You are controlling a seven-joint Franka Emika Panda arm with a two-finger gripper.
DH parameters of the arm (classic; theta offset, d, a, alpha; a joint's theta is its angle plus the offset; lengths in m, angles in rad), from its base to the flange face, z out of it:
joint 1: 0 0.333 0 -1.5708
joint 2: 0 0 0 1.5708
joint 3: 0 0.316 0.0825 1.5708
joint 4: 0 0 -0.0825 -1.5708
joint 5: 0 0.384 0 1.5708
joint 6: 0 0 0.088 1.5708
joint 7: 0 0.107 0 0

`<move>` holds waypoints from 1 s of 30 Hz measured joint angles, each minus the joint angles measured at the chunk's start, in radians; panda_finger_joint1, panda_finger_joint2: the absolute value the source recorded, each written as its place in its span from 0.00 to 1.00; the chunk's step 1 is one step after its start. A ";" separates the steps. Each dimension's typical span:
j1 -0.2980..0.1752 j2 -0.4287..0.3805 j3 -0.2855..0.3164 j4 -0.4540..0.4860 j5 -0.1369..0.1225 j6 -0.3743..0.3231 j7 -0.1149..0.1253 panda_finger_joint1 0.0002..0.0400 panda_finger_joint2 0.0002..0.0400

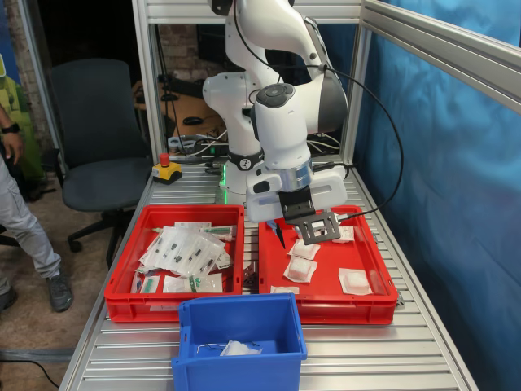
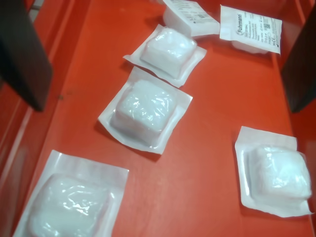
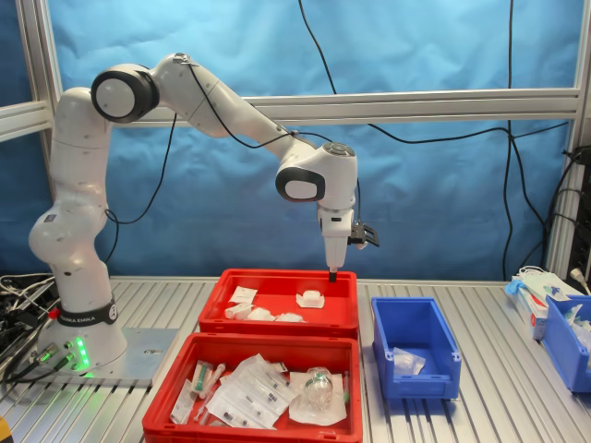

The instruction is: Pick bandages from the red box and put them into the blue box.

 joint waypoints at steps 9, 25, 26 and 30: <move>-0.054 0.000 0.038 0.000 -0.075 0.000 0.000 1.00 1.00; -0.068 0.000 0.050 0.000 -0.106 0.000 0.000 1.00 1.00; -0.068 0.000 0.050 0.000 -0.107 0.000 0.000 1.00 1.00; -0.068 0.000 0.051 0.000 -0.109 0.000 0.000 1.00 1.00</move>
